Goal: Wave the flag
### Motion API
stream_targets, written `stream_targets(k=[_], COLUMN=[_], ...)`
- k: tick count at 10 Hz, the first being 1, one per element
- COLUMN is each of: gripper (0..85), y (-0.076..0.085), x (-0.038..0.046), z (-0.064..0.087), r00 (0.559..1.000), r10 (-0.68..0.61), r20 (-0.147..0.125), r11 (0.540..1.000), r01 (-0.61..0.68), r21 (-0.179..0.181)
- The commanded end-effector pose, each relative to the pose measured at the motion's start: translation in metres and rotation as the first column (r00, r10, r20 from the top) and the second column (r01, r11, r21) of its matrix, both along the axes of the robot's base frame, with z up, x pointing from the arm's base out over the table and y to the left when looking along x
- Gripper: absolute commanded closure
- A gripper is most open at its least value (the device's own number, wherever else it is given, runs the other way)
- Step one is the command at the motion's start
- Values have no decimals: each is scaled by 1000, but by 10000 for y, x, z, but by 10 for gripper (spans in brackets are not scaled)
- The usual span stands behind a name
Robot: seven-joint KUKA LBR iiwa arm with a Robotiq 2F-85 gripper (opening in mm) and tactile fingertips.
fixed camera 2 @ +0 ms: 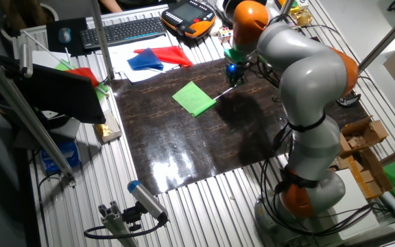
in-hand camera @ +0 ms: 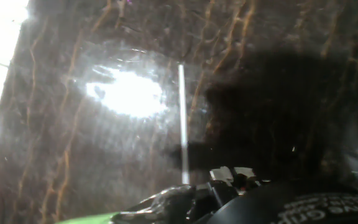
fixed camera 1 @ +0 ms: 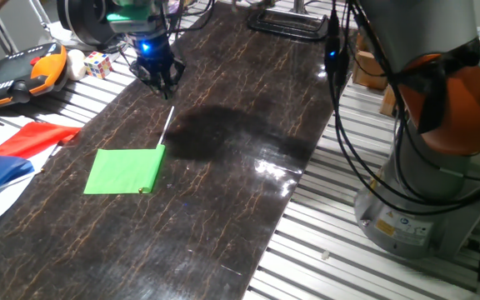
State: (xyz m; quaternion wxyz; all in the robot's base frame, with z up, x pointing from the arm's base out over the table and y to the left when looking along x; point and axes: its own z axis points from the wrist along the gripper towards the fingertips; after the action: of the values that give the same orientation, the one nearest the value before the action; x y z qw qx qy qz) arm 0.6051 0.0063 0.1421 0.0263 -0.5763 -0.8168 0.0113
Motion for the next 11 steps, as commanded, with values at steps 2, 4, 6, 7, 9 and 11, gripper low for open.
stream_targets(k=[2,4,6,7,9,11], gripper=[483,407,390,390,380,373], y=[3,11,-23,-26,3,20], x=[161,247,312,320,312,307], z=[-147,-265,-426,-493,-623,-746], r00=[1000,1000,1000,1000,1000,999], r10=[10,15,10,10,1,-1], r20=[12,11,14,14,30,46], r11=[1000,1000,1000,1000,1000,1000], r01=[-10,-15,-10,-10,-1,1], r21=[-5,-7,-2,8,5,5])
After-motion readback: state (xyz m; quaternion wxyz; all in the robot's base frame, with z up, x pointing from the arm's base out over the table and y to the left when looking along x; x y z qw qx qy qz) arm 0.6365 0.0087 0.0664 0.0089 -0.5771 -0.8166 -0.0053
